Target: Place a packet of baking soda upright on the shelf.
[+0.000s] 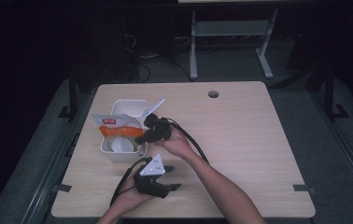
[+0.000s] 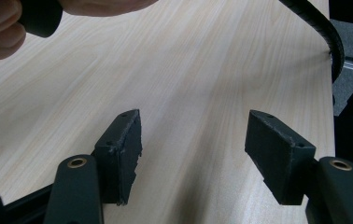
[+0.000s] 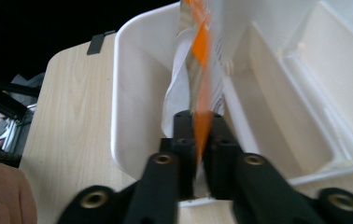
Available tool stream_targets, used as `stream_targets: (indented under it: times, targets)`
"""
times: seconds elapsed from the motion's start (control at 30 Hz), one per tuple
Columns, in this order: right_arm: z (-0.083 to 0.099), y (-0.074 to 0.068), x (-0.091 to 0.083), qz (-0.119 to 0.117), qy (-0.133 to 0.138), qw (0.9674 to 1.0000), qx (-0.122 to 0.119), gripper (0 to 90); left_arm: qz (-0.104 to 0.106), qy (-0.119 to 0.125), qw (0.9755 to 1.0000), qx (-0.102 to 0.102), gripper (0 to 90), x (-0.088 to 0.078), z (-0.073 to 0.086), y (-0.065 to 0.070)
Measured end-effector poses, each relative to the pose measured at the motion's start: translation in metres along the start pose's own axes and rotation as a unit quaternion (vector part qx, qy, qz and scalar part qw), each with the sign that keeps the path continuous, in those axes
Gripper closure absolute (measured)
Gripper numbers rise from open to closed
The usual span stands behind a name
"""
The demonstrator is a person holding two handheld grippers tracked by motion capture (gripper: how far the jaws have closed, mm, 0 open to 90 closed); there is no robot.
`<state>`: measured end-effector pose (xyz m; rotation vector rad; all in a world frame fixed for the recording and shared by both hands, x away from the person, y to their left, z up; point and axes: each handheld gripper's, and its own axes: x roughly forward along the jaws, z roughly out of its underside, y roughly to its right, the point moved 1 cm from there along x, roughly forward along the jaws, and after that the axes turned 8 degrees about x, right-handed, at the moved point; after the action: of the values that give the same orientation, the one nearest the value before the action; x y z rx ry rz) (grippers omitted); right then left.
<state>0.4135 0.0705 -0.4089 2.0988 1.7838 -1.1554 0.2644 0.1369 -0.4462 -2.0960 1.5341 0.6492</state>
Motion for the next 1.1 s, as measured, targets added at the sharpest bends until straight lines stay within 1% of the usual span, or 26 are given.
stream_targets:
  times: [0.1, 0.13, 0.17, 0.23, 0.27, 0.33, 0.4, 0.47, 0.6, 0.83, 1.1]
  targets:
    - [0.000, -0.001, 0.001, 0.002, -0.003, 1.0000, 0.001, 89.2, 0.000, -0.001, 1.0000, 0.001, 35.9, 0.001, 0.000, 0.000]
    - [0.000, -0.001, 0.000, 0.001, -0.003, 1.0000, 0.000, 86.7, 0.000, -0.002, 1.0000, 0.001, 35.9, 0.001, 0.000, 0.001]
    - [0.000, -0.001, 0.000, 0.001, -0.003, 1.0000, 0.000, 86.7, 0.000, -0.002, 1.0000, 0.001, 35.9, 0.001, 0.000, 0.001]
    - [0.000, -0.001, -0.002, -0.004, 0.000, 1.0000, 0.002, 80.9, -0.001, -0.002, 1.0000, 0.001, 35.8, 0.001, 0.000, 0.001]
    - [0.000, 0.001, -0.005, -0.009, 0.009, 0.9999, 0.005, 78.0, -0.001, -0.002, 1.0000, 0.001, 35.8, 0.001, 0.000, 0.001]
    - [0.000, 0.001, -0.007, -0.010, 0.011, 0.9998, 0.008, 76.6, -0.001, -0.002, 1.0000, 0.000, 35.7, 0.000, 0.000, 0.000]
    - [0.001, 0.002, -0.014, -0.012, 0.019, 0.9997, 0.009, 72.2, -0.002, 0.000, 1.0000, -0.001, 35.4, 0.000, 0.000, 0.000]
    - [0.001, 0.002, -0.016, -0.011, 0.020, 0.9997, 0.009, 70.9, -0.002, -0.001, 1.0000, -0.001, 35.4, 0.000, 0.000, -0.001]
    - [0.003, 0.004, -0.025, -0.011, 0.026, 0.9995, 0.012, 67.1, -0.004, 0.001, 1.0000, -0.003, 35.0, -0.001, 0.000, -0.002]
    - [0.007, 0.008, -0.038, -0.011, 0.029, 0.9993, 0.020, 62.0, -0.007, 0.004, 0.9999, -0.010, 34.7, -0.003, 0.001, -0.004]
    - [0.016, 0.012, -0.057, -0.009, 0.039, 0.9988, 0.030, 56.1, -0.009, 0.006, 0.9999, -0.012, 34.1, -0.004, 0.001, -0.005]
